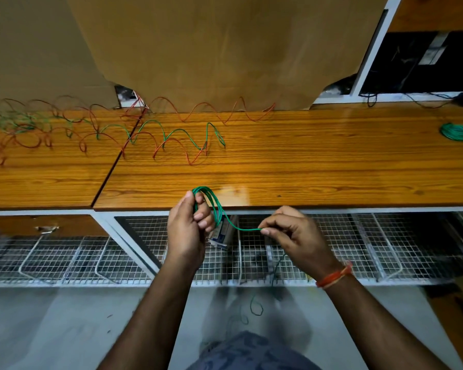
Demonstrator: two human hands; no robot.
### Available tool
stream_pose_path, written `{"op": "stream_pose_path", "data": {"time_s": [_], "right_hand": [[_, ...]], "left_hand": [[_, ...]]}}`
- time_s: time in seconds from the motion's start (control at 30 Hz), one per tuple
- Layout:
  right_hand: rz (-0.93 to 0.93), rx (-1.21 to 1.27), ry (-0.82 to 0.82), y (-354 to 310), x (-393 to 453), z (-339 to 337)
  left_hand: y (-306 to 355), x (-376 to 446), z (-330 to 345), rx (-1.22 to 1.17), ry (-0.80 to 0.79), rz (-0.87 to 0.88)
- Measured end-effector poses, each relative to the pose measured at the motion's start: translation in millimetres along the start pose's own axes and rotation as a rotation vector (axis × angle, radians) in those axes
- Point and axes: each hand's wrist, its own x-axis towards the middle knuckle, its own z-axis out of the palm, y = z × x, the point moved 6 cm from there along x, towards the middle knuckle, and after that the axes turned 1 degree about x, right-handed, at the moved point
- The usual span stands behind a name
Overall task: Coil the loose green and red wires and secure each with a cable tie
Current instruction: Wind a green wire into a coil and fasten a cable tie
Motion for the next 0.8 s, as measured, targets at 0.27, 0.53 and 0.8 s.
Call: {"op": "stream_pose_path", "data": {"time_s": [0.27, 0.53, 0.8], "right_hand": [[-0.202, -0.033, -0.074, -50.1, 10.3, 10.0], [-0.287, -0.057, -0.043, -83.9, 15.8, 12.4], [-0.19, -0.012, -0.108, -78.3, 36.1, -11.0]], "left_hand": [[3.1, -6.9, 7.3, 0.318, -0.07, 0.152], [5.2, -17.7, 13.2, 0.735, -0.091, 0.404], [6.7, -21.1, 20.5, 0.874, -0.308, 0.334]]}}
